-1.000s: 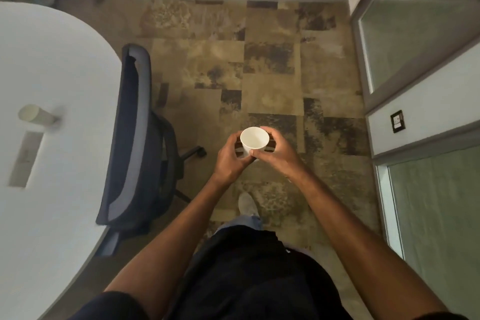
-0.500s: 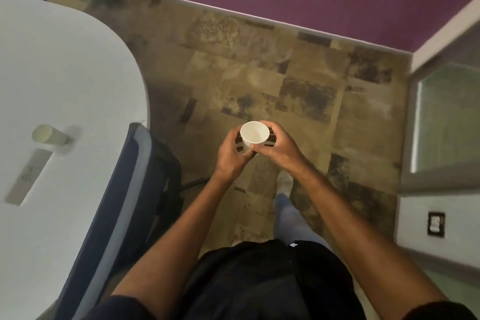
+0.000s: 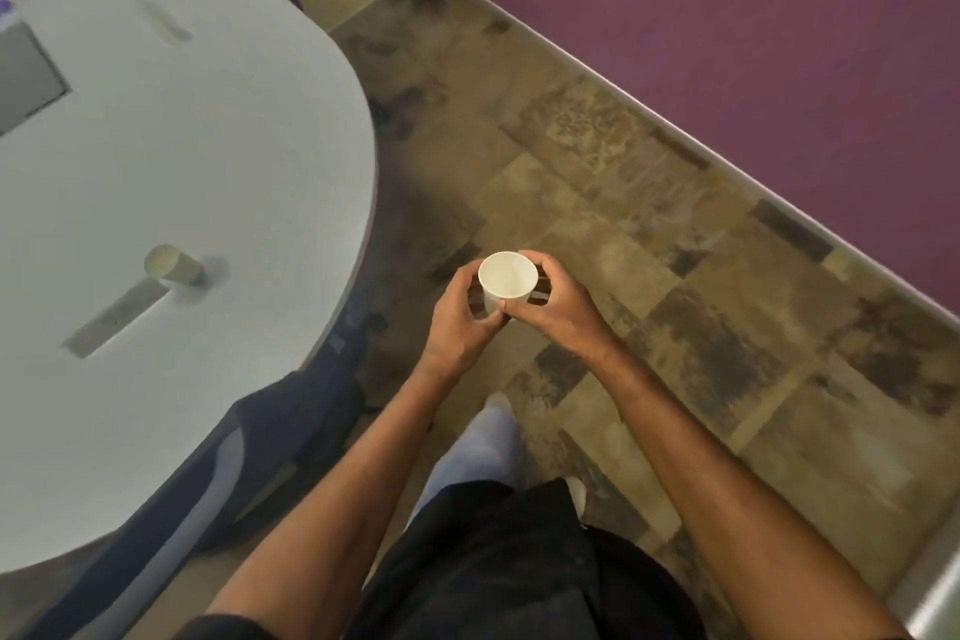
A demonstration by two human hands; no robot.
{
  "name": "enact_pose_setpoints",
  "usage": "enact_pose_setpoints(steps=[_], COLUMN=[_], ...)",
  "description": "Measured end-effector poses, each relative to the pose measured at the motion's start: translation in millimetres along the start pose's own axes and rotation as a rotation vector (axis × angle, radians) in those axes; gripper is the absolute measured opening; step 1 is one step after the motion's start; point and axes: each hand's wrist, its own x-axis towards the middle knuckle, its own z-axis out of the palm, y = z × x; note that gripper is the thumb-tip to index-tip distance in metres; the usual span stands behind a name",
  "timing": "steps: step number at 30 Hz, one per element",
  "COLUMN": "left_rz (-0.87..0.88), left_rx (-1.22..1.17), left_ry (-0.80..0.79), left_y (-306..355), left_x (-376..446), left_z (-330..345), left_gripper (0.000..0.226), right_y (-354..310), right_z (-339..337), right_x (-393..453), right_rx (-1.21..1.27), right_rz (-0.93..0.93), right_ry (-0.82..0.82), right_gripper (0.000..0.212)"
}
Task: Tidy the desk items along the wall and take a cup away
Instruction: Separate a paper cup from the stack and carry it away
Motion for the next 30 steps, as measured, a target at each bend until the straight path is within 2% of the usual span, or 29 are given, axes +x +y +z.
enact_pose_setpoints(steps=[2,4,5,7,8,10,11,14,23,30], left_rz=[-0.017,-0.055,-0.055,-0.084,-0.078,-0.102,-0.083,-0.106,-0.169,-0.267], left_rx=[-0.027,-0.043,-0.063,-0.097,-0.100,-0.123,-0.123,-0.140,-0.149,-0.206], left_ry=[0.039,0.118,0.115,0.165,0.155,0.197,0.179,0.224,0.435,0.605], left_y=[-5,-13,-13,-19,-18,-19,-17,-14,-19,-38], left_x=[23,80,82,145,145,209,211,281,444,572], left_z=[0,-6,-6,-16,-16,-34,-35,-61,-126,-166], left_gripper=[0.059,0.060,0.060,0.059,0.059,0.059,0.059,0.061,0.058,0.059], right_y=[-7,-19,-21,-37,-38,-59,-60,-90,-164,-203], right_z=[-3,-6,-7,-7,-8,-5,-7,-1,27,58], right_x=[28,96,98,170,169,240,239,318,508,667], right_rx=[-0.004,-0.039,-0.035,-0.047,-0.044,-0.072,-0.065,-0.075,-0.171,-0.238], right_rz=[-0.011,-0.028,-0.024,-0.027,-0.023,-0.023,-0.015,-0.019,-0.054,-0.107], right_ry=[-0.039,-0.105,-0.107,-0.152,-0.157,-0.196,-0.193,-0.259,-0.434,-0.622], right_gripper=[0.067,0.068,0.068,0.068,0.068,0.066,0.064,0.063,0.079,0.081])
